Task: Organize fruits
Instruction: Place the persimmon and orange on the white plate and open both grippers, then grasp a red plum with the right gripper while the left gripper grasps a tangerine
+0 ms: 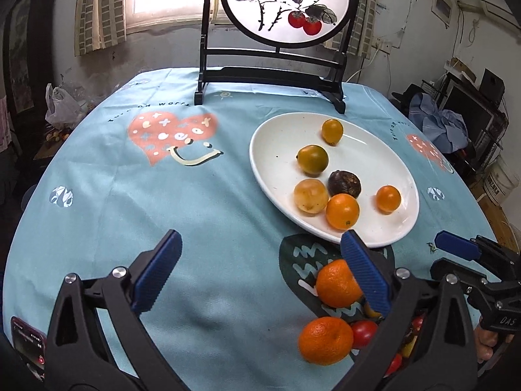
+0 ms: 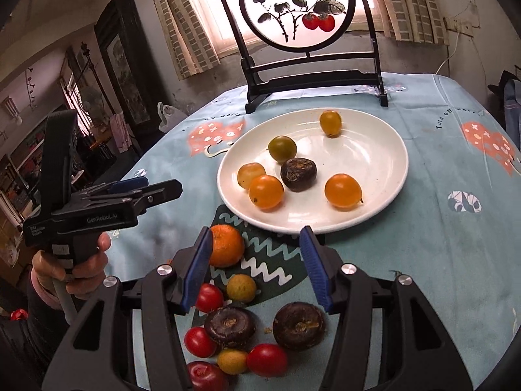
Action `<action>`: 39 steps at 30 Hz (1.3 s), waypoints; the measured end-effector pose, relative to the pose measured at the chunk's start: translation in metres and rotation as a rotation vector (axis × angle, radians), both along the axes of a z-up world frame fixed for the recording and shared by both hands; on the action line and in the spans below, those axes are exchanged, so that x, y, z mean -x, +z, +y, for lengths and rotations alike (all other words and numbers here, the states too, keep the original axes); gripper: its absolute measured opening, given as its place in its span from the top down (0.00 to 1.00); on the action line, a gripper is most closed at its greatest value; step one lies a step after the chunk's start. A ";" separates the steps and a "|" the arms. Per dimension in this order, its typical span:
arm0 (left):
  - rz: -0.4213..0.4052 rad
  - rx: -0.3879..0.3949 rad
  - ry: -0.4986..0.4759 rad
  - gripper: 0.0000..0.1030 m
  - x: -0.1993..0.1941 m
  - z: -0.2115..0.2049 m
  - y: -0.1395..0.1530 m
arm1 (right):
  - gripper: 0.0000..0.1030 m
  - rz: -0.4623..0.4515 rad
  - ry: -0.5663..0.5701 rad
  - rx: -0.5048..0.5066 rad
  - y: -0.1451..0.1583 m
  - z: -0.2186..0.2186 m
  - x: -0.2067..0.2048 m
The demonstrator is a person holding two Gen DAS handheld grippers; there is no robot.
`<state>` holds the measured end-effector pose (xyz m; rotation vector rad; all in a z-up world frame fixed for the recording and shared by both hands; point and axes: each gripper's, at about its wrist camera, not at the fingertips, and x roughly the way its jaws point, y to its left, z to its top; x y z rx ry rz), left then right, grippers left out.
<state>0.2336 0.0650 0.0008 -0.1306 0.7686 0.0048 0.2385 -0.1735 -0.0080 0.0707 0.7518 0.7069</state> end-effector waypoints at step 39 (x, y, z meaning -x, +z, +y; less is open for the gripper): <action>0.038 -0.063 -0.030 0.03 0.024 0.010 -0.011 | 0.60 0.085 -0.076 0.169 -0.048 0.017 0.102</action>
